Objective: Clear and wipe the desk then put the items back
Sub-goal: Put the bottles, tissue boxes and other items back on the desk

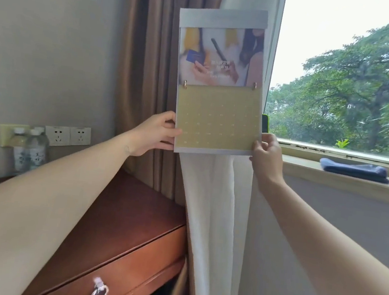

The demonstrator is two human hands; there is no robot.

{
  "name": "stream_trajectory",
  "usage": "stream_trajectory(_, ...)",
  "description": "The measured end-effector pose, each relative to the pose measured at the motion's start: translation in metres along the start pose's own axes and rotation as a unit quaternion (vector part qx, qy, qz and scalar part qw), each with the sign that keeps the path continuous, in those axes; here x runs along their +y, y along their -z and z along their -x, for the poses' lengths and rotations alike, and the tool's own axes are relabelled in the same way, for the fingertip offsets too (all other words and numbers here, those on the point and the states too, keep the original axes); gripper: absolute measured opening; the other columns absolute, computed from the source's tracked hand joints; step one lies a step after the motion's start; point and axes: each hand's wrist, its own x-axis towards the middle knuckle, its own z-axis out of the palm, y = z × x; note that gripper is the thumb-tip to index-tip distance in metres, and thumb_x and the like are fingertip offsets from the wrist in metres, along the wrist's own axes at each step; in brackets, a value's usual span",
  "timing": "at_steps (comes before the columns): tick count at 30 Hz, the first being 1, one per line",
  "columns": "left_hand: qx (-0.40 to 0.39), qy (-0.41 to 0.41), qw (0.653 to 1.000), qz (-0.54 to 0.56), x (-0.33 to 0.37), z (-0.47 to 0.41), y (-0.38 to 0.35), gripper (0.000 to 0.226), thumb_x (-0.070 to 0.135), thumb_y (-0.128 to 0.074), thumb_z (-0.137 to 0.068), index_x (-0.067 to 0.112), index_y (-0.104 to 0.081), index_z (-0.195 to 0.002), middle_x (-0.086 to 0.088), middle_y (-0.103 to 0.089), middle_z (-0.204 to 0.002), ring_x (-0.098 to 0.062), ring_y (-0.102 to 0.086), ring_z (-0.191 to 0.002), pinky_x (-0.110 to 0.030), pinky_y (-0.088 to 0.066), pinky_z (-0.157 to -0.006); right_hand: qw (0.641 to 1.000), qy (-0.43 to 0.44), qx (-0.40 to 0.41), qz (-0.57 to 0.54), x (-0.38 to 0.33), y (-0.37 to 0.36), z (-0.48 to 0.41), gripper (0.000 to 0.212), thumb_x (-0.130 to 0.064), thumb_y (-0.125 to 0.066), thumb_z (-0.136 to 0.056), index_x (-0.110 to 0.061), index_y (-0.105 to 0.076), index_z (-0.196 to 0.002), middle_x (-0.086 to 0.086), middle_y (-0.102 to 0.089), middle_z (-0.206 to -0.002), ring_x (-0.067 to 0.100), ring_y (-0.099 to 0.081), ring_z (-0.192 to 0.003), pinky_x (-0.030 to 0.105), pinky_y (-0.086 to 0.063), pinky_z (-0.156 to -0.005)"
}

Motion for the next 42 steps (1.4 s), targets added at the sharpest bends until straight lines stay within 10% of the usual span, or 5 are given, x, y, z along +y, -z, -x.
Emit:
stream_trajectory(23, 0.134, 0.042, 0.989, -0.045, 0.023, 0.119, 0.097, 0.017, 0.008, -0.050, -0.099, 0.010, -0.049, -0.116, 0.001, -0.070, -0.095, -0.009, -0.070, -0.074, -0.023, -0.056, -0.063, 0.989, -0.012, -0.121, -0.079, -0.041, -0.109, 0.065, 0.011, -0.021, -0.049, -0.092, -0.028, -0.056, -0.088, -0.002, -0.066, -0.094, 0.018, -0.061, -0.092, 0.047, -0.051, -0.092)
stream_trajectory(42, 0.333, 0.179, 0.912, -0.159, 0.027, 0.284, 0.220, 0.011, 0.009, -0.052, -0.099, 0.017, -0.054, -0.106, -0.001, -0.071, -0.110, -0.013, -0.069, -0.096, -0.029, -0.056, -0.075, 0.911, -0.030, -0.364, -0.190, -0.083, -0.289, 0.182, 0.011, -0.011, -0.048, -0.095, -0.018, -0.056, -0.098, 0.002, -0.066, -0.103, 0.021, -0.061, -0.099, 0.034, -0.047, -0.087)
